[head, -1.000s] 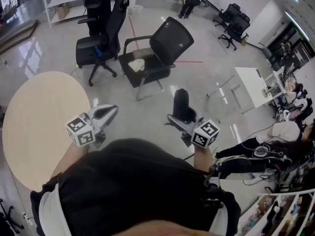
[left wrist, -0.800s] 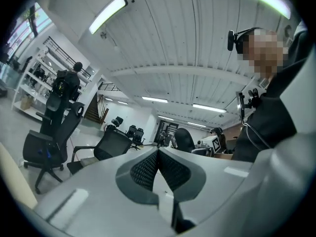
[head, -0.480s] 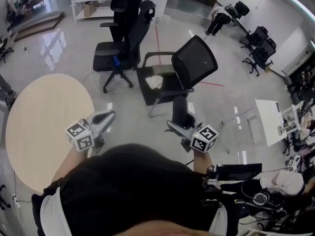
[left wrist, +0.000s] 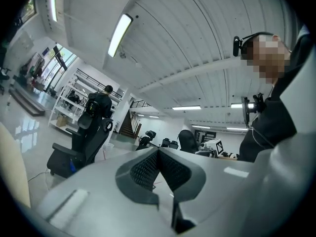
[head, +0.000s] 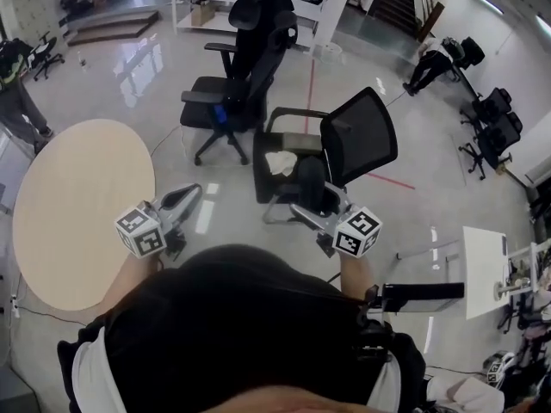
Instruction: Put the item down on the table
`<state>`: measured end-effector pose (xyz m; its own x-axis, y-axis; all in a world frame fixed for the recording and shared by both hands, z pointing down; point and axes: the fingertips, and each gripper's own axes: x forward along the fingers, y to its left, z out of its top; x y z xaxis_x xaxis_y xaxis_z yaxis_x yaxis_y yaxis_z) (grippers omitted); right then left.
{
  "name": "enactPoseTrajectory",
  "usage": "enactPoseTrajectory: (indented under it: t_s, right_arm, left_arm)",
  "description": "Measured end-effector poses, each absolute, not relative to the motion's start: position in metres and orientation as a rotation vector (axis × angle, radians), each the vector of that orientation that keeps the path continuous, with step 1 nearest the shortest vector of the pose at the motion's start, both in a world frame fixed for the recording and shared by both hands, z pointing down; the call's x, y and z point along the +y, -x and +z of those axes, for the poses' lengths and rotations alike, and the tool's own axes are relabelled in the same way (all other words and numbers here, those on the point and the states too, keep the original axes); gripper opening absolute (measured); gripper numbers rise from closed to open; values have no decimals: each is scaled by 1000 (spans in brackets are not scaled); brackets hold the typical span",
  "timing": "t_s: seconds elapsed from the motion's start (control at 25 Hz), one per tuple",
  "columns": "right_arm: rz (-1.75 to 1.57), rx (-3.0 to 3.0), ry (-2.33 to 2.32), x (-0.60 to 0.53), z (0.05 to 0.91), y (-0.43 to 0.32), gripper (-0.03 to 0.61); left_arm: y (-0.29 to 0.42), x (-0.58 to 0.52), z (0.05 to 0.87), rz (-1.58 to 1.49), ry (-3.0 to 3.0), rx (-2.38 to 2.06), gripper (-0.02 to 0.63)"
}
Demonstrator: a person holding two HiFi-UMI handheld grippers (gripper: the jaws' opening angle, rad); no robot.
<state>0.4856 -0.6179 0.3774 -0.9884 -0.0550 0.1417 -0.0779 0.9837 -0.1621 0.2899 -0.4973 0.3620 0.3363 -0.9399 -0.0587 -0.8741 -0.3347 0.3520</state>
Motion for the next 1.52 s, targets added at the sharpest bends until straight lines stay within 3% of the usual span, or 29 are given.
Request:
enactPoseTrajectory:
  t_s: [0.4, 0.8, 1.28, 1.52]
  right_arm:
    - [300, -3021, -104, -659, 387, -499, 367]
    - [263, -3010, 90, -691, 398, -456, 367]
    - [122, -2917, 528, -611, 383, -256, 367]
    - [67, -2862, 581, -526, 365, -92, 367]
  left_arm:
    - [-290, -529, 359, -300, -2326, -1696, -6]
    - [-238, -524, 356, -253, -2181, -1928, -6]
    - [-108, -381, 361, -386, -1874, -2249, -6]
    - [29, -279, 357, -447, -1763, -2327, -6]
